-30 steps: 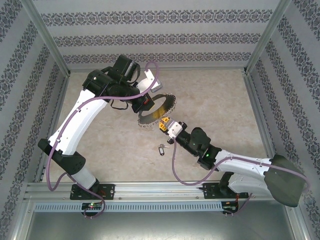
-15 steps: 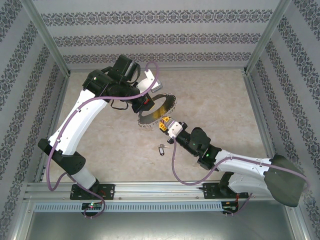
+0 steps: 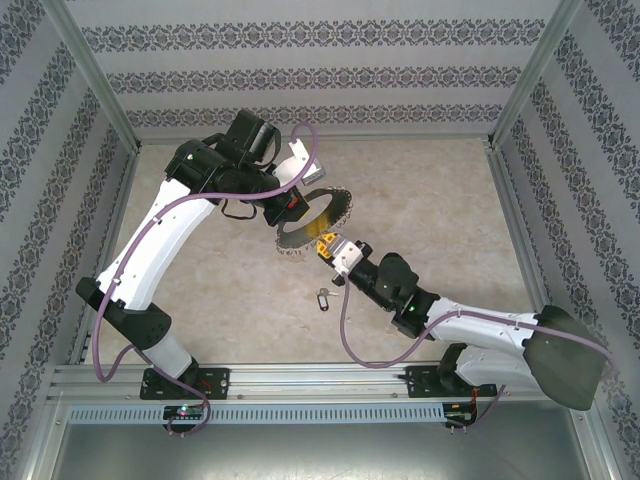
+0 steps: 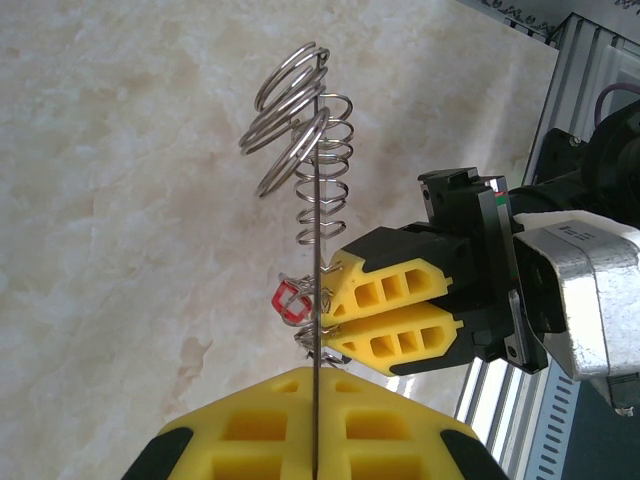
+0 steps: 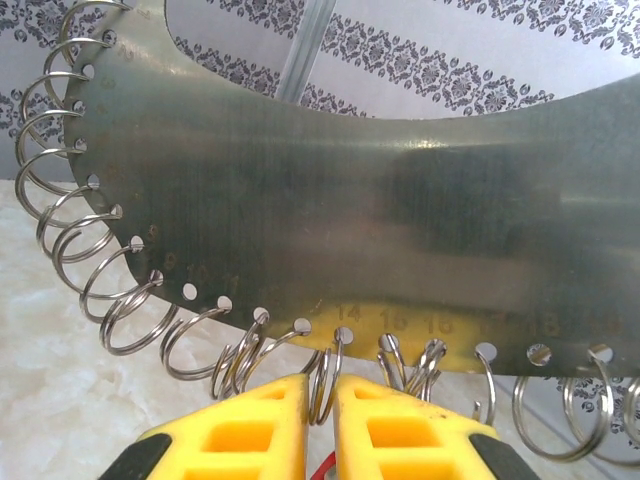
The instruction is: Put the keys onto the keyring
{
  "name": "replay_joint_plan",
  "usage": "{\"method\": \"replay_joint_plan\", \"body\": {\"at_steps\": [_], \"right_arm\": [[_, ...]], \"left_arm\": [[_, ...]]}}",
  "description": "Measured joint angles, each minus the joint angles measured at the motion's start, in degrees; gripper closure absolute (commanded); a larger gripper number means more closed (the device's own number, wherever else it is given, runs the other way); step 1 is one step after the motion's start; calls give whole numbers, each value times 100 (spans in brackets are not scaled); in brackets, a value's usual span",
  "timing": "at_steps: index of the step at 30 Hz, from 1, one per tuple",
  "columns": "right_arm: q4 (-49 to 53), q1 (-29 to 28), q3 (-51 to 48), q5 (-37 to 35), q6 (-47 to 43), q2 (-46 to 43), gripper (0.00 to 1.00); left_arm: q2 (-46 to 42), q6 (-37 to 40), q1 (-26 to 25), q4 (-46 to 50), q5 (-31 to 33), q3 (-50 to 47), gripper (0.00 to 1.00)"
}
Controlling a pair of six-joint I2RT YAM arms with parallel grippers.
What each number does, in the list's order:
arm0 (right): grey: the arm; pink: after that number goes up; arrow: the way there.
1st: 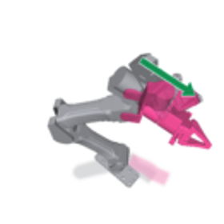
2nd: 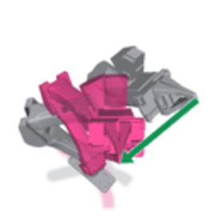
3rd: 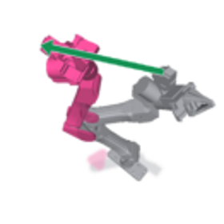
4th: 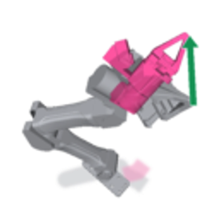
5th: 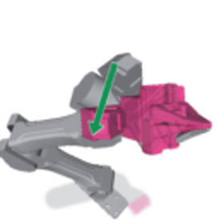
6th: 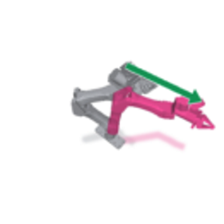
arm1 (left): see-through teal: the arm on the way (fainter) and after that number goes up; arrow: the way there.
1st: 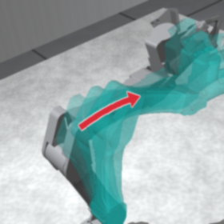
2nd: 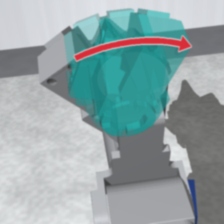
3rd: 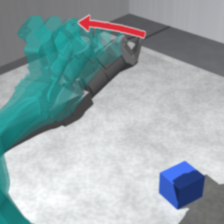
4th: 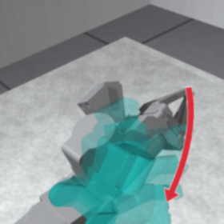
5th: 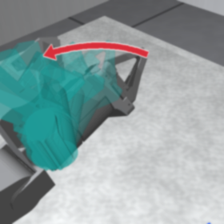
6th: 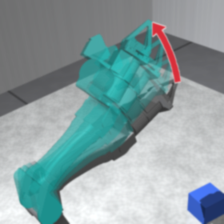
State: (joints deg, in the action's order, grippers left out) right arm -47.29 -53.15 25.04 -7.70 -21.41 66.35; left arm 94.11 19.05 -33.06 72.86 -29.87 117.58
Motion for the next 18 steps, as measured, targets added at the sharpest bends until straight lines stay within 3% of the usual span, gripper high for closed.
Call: {"method": "replay_joint_plan", "body": {"at_steps": [4,12,18], "right_arm": [[-26,0,46,0,0,57,85],[-63,0,48,-46,-26,85,100],[39,0,48,-66,-22,83,100]], "left_arm": [[0,0,0,0,15,0,97],[0,-42,0,2,44,-2,97],[-20,-295,2,-118,234,-153,96]]}}
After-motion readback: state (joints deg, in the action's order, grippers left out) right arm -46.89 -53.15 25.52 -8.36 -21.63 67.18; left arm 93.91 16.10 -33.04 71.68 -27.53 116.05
